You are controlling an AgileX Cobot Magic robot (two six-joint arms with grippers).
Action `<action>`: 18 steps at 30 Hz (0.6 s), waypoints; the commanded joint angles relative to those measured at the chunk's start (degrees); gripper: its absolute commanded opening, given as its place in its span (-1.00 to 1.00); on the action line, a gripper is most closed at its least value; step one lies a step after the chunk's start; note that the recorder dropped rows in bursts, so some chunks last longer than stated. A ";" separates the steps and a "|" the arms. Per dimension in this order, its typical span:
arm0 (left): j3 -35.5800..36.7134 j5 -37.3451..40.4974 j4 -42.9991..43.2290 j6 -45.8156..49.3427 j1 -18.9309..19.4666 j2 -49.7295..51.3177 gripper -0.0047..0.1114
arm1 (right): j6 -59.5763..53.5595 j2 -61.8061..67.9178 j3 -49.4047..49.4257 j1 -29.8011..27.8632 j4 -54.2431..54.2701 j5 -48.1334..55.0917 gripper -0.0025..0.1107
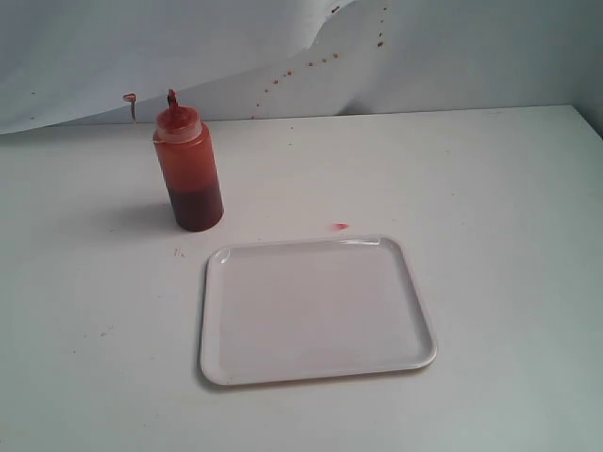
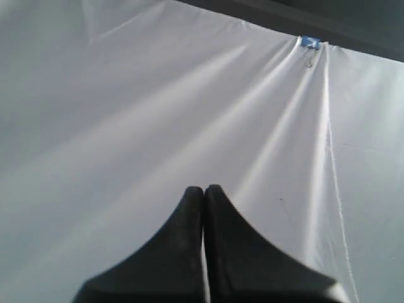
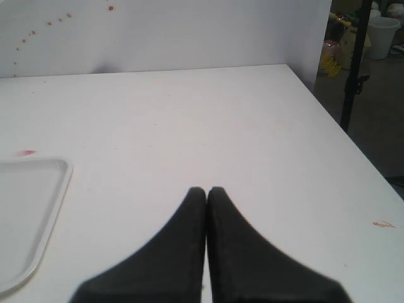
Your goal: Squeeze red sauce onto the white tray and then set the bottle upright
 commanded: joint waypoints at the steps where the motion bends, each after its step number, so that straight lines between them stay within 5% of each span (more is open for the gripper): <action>1: 0.24 -9.90 8.91 -3.46 0.07 9.88 -0.91 | 0.11 -0.38 0.16 0.02 0.32 -0.09 -0.96; 10: -4.02 -19.39 12.05 -3.92 0.07 44.62 -0.91 | 0.11 -0.38 0.16 0.02 0.32 -0.09 -0.96; 18: -20.65 -23.97 30.68 -1.27 0.07 88.67 -0.91 | 0.11 -0.38 0.16 0.02 0.32 -0.09 -0.96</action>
